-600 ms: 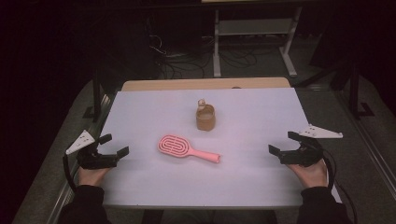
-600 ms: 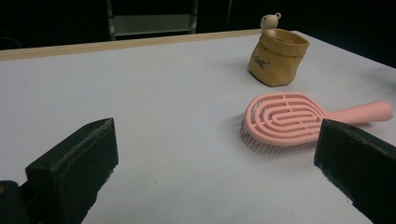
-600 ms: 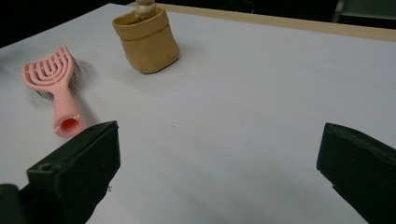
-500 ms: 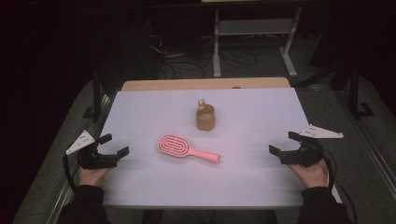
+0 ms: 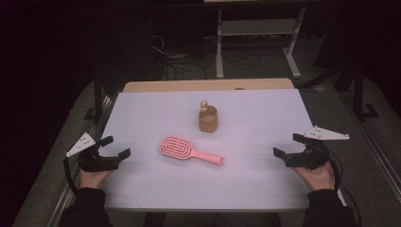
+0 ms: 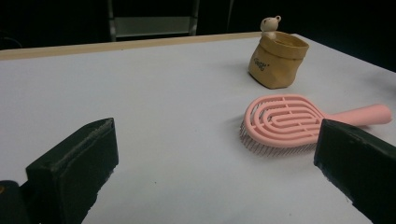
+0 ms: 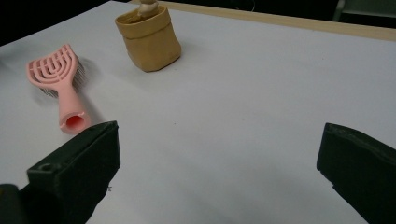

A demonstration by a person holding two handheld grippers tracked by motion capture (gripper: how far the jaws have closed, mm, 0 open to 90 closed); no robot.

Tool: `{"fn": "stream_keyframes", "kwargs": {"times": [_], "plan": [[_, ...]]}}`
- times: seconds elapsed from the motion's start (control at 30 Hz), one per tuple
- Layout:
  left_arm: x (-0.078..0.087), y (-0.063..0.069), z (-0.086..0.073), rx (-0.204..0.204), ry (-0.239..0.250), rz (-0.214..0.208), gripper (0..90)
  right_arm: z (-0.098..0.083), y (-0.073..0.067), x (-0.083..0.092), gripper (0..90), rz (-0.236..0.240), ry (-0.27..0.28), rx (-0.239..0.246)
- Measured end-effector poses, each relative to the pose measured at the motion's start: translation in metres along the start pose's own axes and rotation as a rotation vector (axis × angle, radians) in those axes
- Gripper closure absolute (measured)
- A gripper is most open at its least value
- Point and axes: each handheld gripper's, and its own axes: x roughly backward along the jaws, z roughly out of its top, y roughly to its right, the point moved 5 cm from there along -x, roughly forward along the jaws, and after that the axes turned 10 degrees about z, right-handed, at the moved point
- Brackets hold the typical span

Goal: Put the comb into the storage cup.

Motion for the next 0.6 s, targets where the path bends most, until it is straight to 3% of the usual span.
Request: {"fn": "stream_keyframes", "kwargs": {"times": [0.27, 0.6], "plan": [[-0.001, 0.001, 0.0, 0.001, 0.004, -0.003, 0.0, 0.003, 0.0, 0.003, 0.0, 0.022, 0.009, -0.019], [-0.001, 0.001, 0.0, 0.007, 0.005, 0.005, 0.0, 0.018, -0.004, 0.003, 0.0, 0.04, -0.018, 0.014]]}}
